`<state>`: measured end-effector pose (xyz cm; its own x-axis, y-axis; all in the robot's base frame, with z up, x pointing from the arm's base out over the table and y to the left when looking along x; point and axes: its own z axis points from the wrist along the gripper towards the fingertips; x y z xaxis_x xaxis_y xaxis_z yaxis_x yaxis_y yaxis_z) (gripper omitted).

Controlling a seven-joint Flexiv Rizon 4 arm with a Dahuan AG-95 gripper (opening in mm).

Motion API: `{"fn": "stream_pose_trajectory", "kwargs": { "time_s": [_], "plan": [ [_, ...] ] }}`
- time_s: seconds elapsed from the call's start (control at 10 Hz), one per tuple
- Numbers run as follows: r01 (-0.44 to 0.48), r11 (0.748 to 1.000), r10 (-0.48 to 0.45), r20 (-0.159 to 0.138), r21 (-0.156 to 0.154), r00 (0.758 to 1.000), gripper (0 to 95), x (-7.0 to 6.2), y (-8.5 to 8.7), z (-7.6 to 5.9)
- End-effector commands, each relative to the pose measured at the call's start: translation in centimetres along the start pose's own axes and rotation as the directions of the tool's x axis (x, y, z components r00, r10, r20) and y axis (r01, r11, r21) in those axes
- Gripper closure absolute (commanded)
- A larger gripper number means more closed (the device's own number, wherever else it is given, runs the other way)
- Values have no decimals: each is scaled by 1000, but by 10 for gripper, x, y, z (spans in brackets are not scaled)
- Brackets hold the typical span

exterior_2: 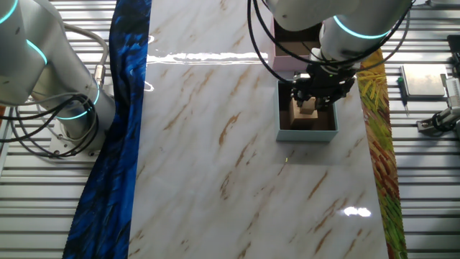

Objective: Move an object from one box to another

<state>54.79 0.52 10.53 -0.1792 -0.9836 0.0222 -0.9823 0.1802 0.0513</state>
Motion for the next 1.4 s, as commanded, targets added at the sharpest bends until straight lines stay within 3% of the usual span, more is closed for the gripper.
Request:
{"fn": "stream_pose_trajectory", "kwargs": {
  "time_s": [0.1, 1.0, 1.4],
  "plan": [
    [-10, 1000, 10, -2, -9, 1000, 950, 3, 3, -14],
    [32, 999, -32, -40, -12, 999, 950, 4, 3, -15],
    [-42, 999, 41, -42, -20, 998, 950, 3, 3, -15]
  ]
}}
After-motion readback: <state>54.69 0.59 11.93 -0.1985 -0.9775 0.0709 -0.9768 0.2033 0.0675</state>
